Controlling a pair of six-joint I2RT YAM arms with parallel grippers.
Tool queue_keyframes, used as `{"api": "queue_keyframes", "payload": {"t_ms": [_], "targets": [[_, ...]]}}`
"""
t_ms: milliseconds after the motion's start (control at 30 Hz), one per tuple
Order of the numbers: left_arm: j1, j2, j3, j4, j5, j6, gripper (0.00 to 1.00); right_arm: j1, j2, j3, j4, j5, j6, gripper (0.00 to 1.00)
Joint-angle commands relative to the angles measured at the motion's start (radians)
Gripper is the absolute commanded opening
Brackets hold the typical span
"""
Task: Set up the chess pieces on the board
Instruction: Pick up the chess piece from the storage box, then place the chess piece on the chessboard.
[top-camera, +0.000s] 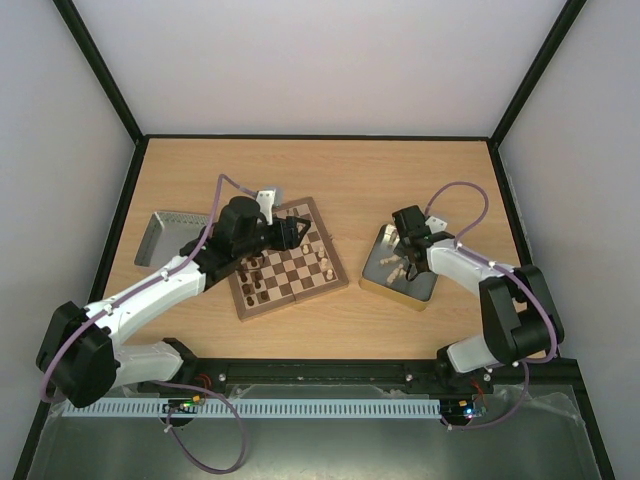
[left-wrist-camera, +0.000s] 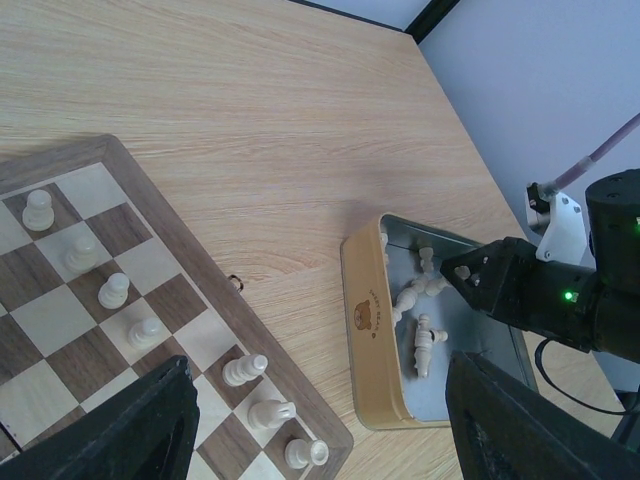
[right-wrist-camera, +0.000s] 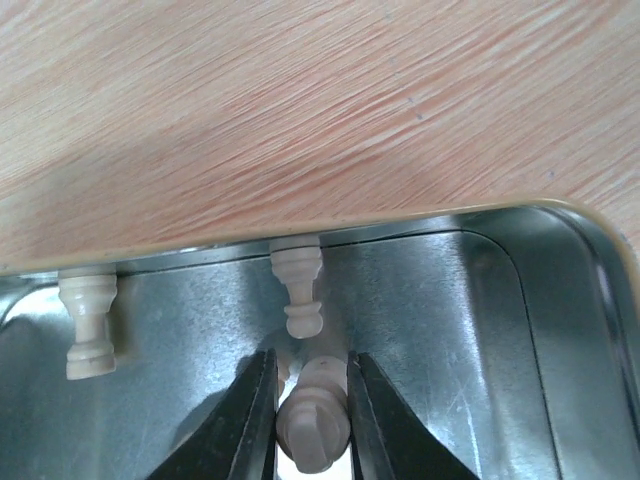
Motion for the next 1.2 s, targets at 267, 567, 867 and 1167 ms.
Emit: {"api": "queue_keyframes", "payload": {"t_ms": [267,567,867,1167], "targets": [[-0.005,-0.003,0.032,-0.001,-0.005,0.009,0.70,-0.008,-0.076,0.045,-0.071,0.015,-0.040,0.06],[-0.005,-0.010,0.029,0.021,0.013,-0.004,0.70,-0.008,-0.276,0.051,-0.069,-0.241,-0.091,0.07],[-0.002,-0.067,0.025,0.012,-0.060,-0.020,0.71,-0.007,-0.323,0.057,0.128,-0.715,-0.141,0.07],[0.032,-0.219,0.014,-0.056,-0.303,-0.015,0.74,0.023,-0.212,0.110,0.256,-0.787,-0.076,0.08]]}}
